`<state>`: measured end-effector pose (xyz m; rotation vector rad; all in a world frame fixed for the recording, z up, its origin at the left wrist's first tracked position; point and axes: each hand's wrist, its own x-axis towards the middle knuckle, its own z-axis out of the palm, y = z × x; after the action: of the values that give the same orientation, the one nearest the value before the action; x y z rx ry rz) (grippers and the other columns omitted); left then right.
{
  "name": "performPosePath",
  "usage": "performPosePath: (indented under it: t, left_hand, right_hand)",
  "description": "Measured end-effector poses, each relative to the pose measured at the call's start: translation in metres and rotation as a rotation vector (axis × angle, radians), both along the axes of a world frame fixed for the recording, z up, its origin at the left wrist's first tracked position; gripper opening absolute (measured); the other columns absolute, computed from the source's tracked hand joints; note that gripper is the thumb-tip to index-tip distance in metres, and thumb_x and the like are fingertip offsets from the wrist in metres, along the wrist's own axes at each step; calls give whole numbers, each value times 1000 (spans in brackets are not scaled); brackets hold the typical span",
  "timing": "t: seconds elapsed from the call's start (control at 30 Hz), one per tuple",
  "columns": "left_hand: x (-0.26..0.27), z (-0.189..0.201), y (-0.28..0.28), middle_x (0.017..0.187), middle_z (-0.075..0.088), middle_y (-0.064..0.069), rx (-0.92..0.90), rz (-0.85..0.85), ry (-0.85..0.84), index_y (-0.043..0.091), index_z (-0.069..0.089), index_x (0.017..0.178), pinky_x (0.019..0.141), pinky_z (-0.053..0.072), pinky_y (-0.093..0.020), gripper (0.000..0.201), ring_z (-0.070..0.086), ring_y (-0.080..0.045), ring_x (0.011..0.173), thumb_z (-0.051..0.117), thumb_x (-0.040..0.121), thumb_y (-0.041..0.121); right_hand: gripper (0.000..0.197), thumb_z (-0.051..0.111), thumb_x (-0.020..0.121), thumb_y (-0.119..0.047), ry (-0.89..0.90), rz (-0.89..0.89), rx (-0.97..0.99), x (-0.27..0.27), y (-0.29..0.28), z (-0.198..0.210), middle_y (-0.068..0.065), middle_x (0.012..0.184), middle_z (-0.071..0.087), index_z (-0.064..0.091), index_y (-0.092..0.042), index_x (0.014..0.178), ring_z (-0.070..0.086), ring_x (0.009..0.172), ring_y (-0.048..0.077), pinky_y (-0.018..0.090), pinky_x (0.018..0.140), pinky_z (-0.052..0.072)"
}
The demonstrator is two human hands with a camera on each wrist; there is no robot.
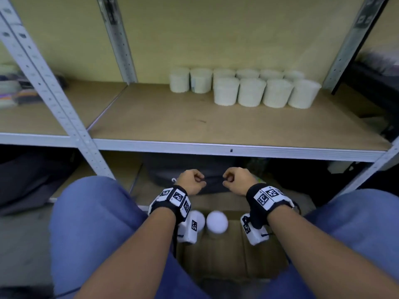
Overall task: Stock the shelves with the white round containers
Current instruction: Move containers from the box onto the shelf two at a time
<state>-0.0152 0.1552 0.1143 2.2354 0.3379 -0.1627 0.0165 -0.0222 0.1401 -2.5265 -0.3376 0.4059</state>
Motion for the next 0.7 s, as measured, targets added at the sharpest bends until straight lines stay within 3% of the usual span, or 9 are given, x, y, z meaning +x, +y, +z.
performPosePath:
  t: [0.13, 0.23, 0.3, 0.37, 0.43, 0.5, 0.6, 0.7]
  left_hand:
    - [2, -46, 8, 95, 69, -10, 12, 40, 160, 9, 68, 102, 84, 49, -24, 24, 65, -22, 92, 71, 79, 13]
    - [7, -80, 7, 90, 66, -10, -15, 56, 239, 11, 69, 88, 77, 50, -27, 12, 62, -22, 88, 66, 79, 4]
    - [12, -101, 6, 91, 65, -11, -36, 45, 289, 13, 65, 81, 81, 51, -30, 9, 61, -24, 88, 66, 78, 4]
    - [17, -123, 6, 101, 66, -12, -44, 29, 336, 6, 68, 96, 90, 50, -31, 18, 61, -25, 95, 68, 78, 8]
    - [21, -144, 6, 109, 66, -9, -61, 5, 380, 5, 67, 107, 87, 48, -26, 28, 61, -24, 101, 68, 79, 8]
    - [22, -162, 4, 113, 63, -4, -48, -17, 422, 10, 65, 113, 87, 46, -23, 34, 59, -21, 107, 68, 79, 12]
    - [21, -186, 2, 130, 49, -7, 80, -37, 472, 24, 59, 119, 101, 44, -30, 43, 50, -26, 121, 67, 77, 22]
    - [20, -205, -3, 138, 37, -10, 170, -68, 523, 22, 48, 131, 108, 32, -31, 55, 35, -30, 131, 66, 78, 18]
  right_hand:
    - [16, 64, 85, -17, 89, -4, -55, 9, 11, -47, -2, 88, 57, 66, -15, 101, 55, 86, 15, 22, 77, 42]
    - [14, 64, 82, -16, 159, -5, -98, 14, 18, -84, 1, 90, 60, 65, -17, 96, 59, 93, 21, 28, 84, 47]
    - [7, 63, 83, -18, 222, -5, -129, 18, 21, -107, 6, 93, 63, 63, -15, 89, 61, 94, 25, 28, 78, 47]
    - [12, 63, 83, -19, 283, -13, -142, 22, 23, -130, 10, 101, 66, 64, -12, 92, 63, 98, 28, 30, 80, 50]
    - [30, 64, 82, -24, 309, -10, -174, 24, 22, -152, 11, 117, 62, 62, -14, 110, 60, 107, 32, 33, 88, 51]
    - [45, 66, 81, -30, 339, 5, -217, 24, 22, -170, 9, 129, 53, 55, -20, 124, 54, 116, 33, 34, 96, 48]
    - [63, 69, 78, -39, 384, 42, -289, 23, 22, -194, 7, 135, 43, 45, -26, 134, 48, 122, 35, 40, 101, 45]
    - [73, 72, 76, -39, 406, 98, -369, 22, 24, -212, 6, 138, 35, 39, -27, 139, 43, 124, 37, 41, 100, 42]
